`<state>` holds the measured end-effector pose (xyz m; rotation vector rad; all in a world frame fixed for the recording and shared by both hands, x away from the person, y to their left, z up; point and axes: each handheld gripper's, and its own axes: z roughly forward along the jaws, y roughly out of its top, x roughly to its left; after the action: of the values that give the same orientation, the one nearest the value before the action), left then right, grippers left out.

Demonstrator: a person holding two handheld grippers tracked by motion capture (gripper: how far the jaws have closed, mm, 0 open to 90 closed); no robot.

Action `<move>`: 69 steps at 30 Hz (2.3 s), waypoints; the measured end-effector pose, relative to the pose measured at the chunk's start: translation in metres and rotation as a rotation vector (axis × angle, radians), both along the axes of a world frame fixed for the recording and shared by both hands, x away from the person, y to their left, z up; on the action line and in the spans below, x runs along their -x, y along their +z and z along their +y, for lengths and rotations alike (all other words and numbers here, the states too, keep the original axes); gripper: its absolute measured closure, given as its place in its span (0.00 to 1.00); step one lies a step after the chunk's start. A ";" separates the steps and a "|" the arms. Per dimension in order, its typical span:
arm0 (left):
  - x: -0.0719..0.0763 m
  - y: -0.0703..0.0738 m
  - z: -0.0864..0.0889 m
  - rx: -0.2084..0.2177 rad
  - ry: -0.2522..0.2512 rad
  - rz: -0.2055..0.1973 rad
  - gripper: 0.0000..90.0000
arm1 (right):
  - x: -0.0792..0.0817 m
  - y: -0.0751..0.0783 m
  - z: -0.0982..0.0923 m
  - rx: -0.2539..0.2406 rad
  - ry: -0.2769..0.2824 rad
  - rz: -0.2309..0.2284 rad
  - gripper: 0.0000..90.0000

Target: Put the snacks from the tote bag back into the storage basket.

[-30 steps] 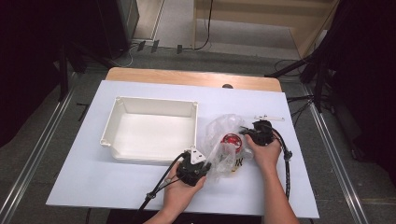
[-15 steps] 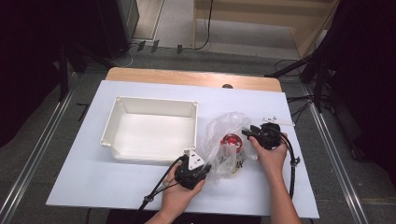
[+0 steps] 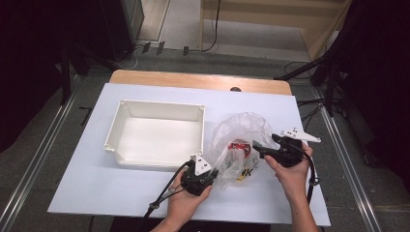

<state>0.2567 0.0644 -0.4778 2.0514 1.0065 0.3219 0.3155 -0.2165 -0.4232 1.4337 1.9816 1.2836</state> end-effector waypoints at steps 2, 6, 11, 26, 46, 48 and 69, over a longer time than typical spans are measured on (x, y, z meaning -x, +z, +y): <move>0.000 0.000 0.000 -0.002 -0.002 0.000 0.93 | 0.007 0.004 0.005 0.014 -0.018 -0.039 0.10; 0.001 0.000 0.000 -0.005 -0.002 -0.003 0.93 | 0.019 0.013 0.002 -0.053 -0.053 -0.104 0.10; 0.001 0.000 0.000 -0.003 0.001 -0.002 0.94 | 0.026 0.019 -0.011 -0.102 -0.066 -0.126 0.12; 0.005 0.001 0.000 0.000 0.009 -0.050 0.94 | 0.016 0.016 -0.011 -0.128 -0.051 -0.163 0.88; 0.003 0.001 0.001 -0.016 0.035 -0.032 0.99 | -0.050 -0.065 0.002 0.036 -0.120 0.162 1.00; 0.003 0.001 0.001 -0.015 0.032 -0.036 0.98 | -0.045 -0.062 0.002 0.041 -0.100 0.129 0.93; 0.005 0.001 0.001 0.003 0.028 -0.058 0.95 | 0.013 -0.002 -0.002 -0.086 -0.022 -0.136 0.20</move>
<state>0.2518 0.0653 -0.4764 2.0150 1.0008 0.3919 0.3028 -0.2183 -0.4248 1.3641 1.8381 1.4329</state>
